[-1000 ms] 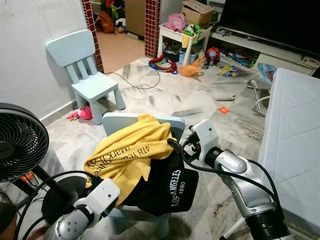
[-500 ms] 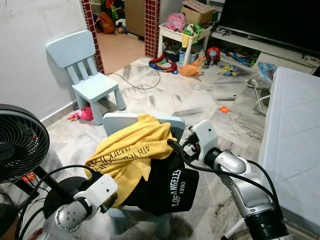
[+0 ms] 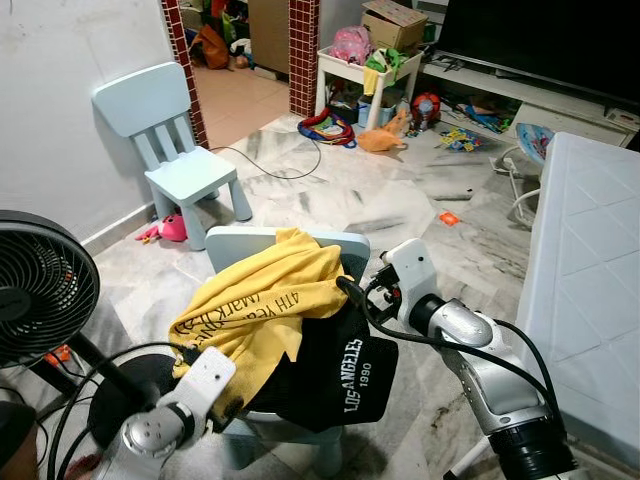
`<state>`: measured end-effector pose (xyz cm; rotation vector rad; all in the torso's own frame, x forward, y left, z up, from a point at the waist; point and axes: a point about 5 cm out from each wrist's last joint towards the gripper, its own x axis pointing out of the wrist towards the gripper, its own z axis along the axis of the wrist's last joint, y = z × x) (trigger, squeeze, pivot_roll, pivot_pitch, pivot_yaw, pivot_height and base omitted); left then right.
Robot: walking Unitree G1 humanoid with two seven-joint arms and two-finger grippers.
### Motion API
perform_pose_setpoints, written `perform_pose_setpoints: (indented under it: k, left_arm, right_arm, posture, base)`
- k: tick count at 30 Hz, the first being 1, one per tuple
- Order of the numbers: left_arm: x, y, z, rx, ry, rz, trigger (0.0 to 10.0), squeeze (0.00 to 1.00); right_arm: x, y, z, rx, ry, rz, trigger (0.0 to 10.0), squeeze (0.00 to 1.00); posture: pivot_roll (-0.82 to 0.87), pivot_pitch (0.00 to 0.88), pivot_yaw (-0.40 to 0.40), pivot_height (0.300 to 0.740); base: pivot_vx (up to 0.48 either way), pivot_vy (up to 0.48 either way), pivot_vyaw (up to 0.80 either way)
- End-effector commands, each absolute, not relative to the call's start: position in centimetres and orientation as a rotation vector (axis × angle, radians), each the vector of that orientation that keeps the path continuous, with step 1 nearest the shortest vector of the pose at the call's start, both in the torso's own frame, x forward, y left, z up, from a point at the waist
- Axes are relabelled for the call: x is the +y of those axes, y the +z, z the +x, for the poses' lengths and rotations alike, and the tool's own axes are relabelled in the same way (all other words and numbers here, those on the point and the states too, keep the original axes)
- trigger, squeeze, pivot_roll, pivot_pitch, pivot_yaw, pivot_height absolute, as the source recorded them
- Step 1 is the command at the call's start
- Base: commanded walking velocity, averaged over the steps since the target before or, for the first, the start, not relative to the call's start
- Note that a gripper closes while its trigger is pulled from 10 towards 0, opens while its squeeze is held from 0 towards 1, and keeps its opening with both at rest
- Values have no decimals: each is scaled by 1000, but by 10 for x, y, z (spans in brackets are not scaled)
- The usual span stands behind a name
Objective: Hang hanger
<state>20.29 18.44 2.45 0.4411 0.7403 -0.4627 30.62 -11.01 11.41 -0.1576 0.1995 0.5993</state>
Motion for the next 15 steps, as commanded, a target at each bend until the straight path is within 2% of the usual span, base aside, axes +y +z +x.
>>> perform_pose_setpoints:
  k: [1, 15]
  left_arm:
    - [185, 28, 203, 743, -484, 454, 0, 0]
    - [192, 29, 212, 737, -486, 507, 0, 0]
  right_arm:
    - [-111, 117, 310, 189, 597, -162, 10000, 0]
    - [-116, 117, 312, 186, 573, -162, 10000, 0]
  posture:
    - [26, 34, -37, 740]
    - [12, 29, -23, 740]
  base:
    - [0, 0, 0]
    - [0, 0, 0]
